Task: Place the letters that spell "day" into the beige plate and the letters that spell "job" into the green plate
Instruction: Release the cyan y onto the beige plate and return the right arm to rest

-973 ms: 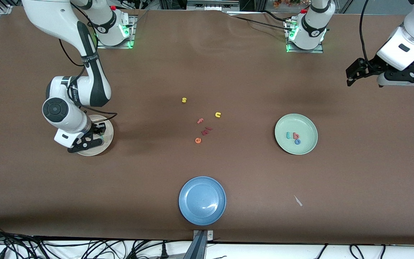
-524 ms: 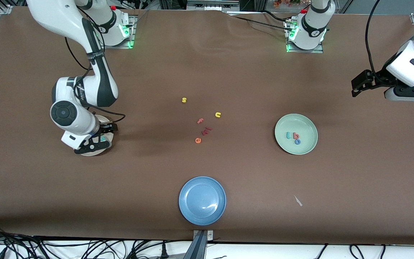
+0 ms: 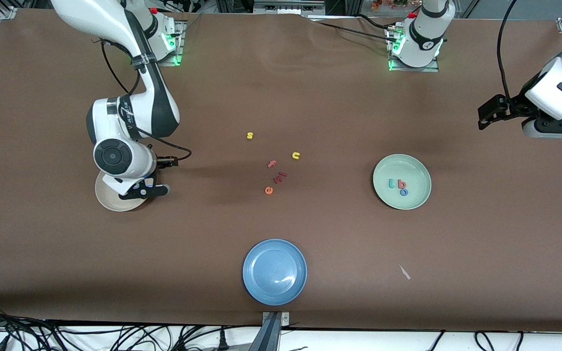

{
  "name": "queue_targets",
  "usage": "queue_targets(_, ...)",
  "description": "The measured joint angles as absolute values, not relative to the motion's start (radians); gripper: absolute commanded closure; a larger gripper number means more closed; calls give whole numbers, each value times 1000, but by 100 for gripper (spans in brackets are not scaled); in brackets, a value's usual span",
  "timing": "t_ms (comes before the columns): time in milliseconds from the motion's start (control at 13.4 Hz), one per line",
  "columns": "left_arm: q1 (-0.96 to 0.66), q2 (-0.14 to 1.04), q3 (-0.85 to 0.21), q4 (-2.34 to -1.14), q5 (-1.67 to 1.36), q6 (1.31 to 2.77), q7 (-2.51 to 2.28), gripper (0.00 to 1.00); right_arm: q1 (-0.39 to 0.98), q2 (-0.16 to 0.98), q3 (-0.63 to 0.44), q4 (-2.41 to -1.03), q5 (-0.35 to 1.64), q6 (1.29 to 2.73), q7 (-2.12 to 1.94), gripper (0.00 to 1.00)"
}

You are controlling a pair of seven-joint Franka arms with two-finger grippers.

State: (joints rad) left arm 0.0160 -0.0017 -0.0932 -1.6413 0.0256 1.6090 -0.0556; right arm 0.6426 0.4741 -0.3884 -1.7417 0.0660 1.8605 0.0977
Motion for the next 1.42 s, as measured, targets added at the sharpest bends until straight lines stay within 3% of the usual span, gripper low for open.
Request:
queue_targets(225, 16, -2, -93, -1640, 26, 1607, -56, 0, 620, 414, -305, -1739, 61, 1834, 223, 0)
queue_targets(524, 16, -2, -93, -1638, 26, 1607, -56, 0, 405, 268, -24, -1753, -9, 1783, 298, 0)
queue_targets(674, 16, -2, -93, -1638, 26, 1606, -56, 0, 297, 183, 45, -1758, -16, 1770, 274, 0)
queue_targets(973, 16, -2, -93, -1637, 26, 1605, -56, 0, 190, 31, 41, -1765, -15, 1694, 165, 0)
queue_targets(1422, 16, -2, -93, -1637, 26, 1605, -56, 0, 180, 1, -63, -1707, -17, 1563, 76, 0)
